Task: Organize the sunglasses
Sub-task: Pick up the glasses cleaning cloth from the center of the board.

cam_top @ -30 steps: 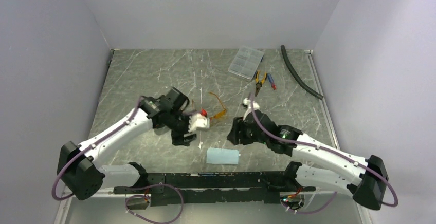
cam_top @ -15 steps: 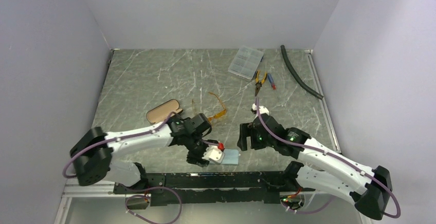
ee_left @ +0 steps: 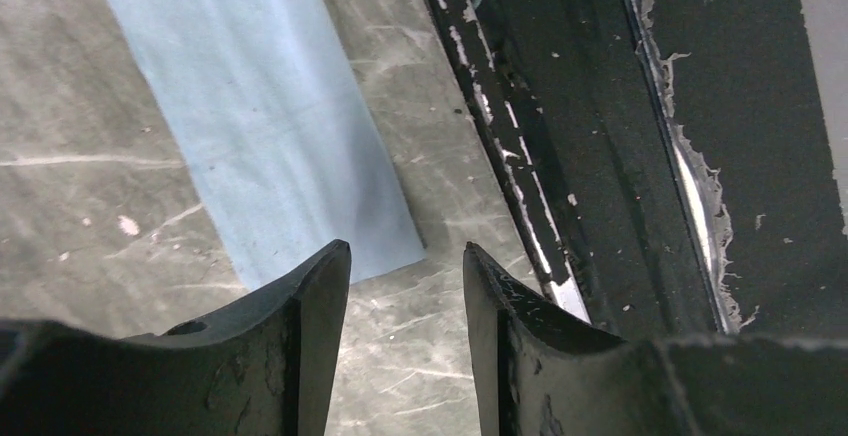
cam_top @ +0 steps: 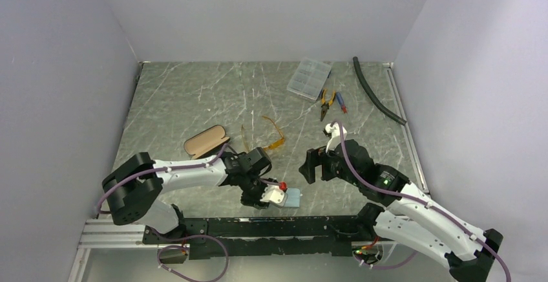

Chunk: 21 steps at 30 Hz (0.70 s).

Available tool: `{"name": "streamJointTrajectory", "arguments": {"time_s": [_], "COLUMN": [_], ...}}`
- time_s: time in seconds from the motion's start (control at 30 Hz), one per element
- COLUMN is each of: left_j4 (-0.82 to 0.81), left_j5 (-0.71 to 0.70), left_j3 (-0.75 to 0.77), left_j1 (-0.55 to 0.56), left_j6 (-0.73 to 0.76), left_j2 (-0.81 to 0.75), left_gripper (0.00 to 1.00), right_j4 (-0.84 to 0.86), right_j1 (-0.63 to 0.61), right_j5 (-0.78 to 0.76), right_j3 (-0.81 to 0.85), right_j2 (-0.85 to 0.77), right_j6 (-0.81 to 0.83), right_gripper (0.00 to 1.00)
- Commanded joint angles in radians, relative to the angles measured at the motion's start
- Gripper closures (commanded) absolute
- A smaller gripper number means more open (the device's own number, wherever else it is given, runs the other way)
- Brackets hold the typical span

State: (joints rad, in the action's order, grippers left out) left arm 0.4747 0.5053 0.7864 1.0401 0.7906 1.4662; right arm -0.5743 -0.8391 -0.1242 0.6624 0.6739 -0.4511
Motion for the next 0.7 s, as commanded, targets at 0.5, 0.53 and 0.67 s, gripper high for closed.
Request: {"name": "streamJointTrajectory", "arguments": {"time_s": [0.5,0.53,0.67], "left_j4": [-0.015,-0.014,-0.009], "left_j5": [-0.050,-0.068,-0.133], "left_j3": [-0.006,-0.007,0.004], "left_j1": [0.047,0.059,0.078], "left_j6": [0.000,0.008,-0.001], "left_j2": [0.062,0.070,0.112], "left_gripper": [0.58,0.58,0.60], "right_j4": [0.041,0.038,0.006], "right_j1": [0.050,0.062,0.142], "right_j5": [0.144,0.148,0.135], "right_j3": [0.081,0.085,0.097], "right_j2": [0.049,0.058,0.093], "right_j6": [0.132,0.127,0.105], "right_gripper": [0.00,0.00,0.01]}}
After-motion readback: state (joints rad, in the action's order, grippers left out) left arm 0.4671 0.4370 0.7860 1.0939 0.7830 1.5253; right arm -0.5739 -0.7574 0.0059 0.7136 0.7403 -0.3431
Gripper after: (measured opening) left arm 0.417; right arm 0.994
